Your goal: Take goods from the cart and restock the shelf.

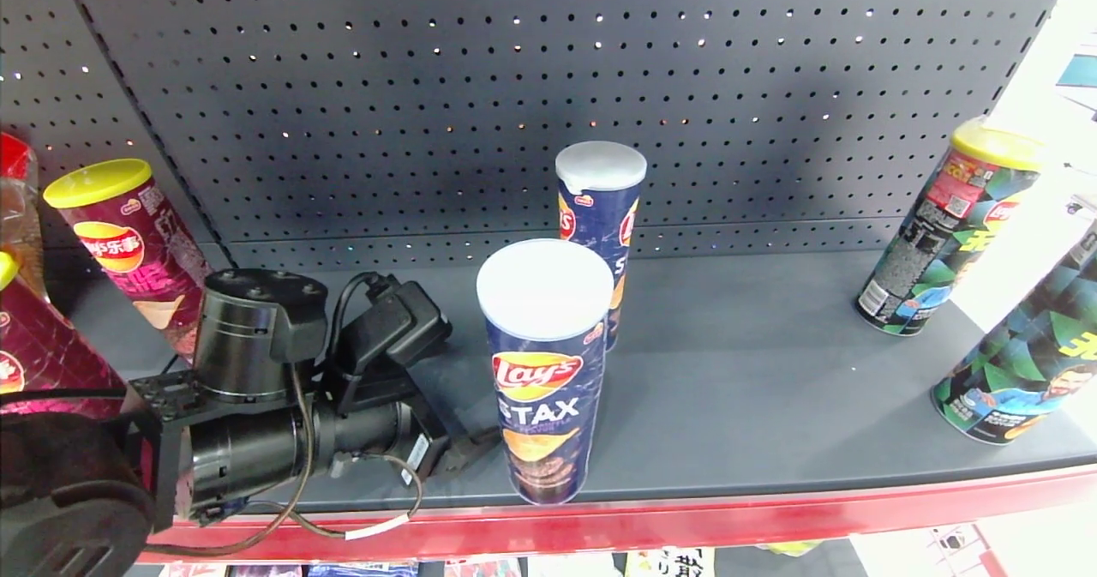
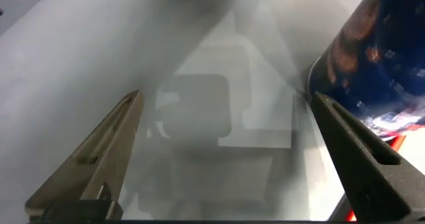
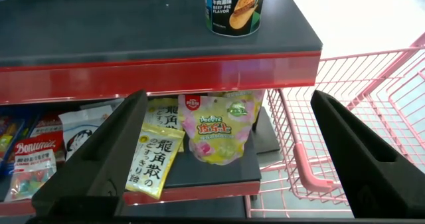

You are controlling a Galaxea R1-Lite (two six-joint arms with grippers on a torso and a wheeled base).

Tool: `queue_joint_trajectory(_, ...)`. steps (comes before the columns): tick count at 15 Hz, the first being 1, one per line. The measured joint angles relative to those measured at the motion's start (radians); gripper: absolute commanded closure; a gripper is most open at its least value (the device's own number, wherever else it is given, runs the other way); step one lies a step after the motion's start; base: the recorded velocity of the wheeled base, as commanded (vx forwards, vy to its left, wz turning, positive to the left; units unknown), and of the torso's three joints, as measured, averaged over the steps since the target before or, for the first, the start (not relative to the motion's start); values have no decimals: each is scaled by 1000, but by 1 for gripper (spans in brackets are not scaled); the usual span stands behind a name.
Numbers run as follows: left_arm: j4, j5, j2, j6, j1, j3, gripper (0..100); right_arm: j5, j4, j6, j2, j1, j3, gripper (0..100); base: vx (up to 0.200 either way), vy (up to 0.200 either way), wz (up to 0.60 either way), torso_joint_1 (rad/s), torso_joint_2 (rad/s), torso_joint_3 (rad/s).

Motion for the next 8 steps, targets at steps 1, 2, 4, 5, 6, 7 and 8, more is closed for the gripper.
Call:
queue_joint_trajectory(1, 0, 0, 3, 0, -3, -1, 0, 0, 0, 0, 0, 0, 0, 0, 0, 0, 0, 0, 0, 0)
queue_joint_trajectory(2, 0, -1, 4, 0, -5, 2, 0, 0, 0, 0, 0, 0, 0, 0, 0, 0, 0, 0, 0, 0)
queue_joint_trajectory(4, 0, -2, 2, 0, -7, 20, 0, 0, 0, 0, 0, 0, 0, 0, 0, 0, 0, 0, 0, 0)
queue_joint_trajectory(5, -1, -1, -2, 0, -6, 33, 0, 0, 0, 0, 0, 0, 0, 0, 0, 0, 0, 0, 0, 0)
queue_joint_trajectory(6, 0, -1, -7, 0, -5, 45, 0, -1, 0, 0, 0, 0, 0, 0, 0, 0, 0, 0, 0, 0)
queue_joint_trajectory(7, 0, -2, -11, 0, -4, 54, 0, -1, 0, 0, 0, 0, 0, 0, 0, 0, 0, 0, 0, 0)
queue_joint_trajectory(8, 0, -4, -17, 0, -4, 60, 0, -1, 0, 0, 0, 0, 0, 0, 0, 0, 0, 0, 0, 0)
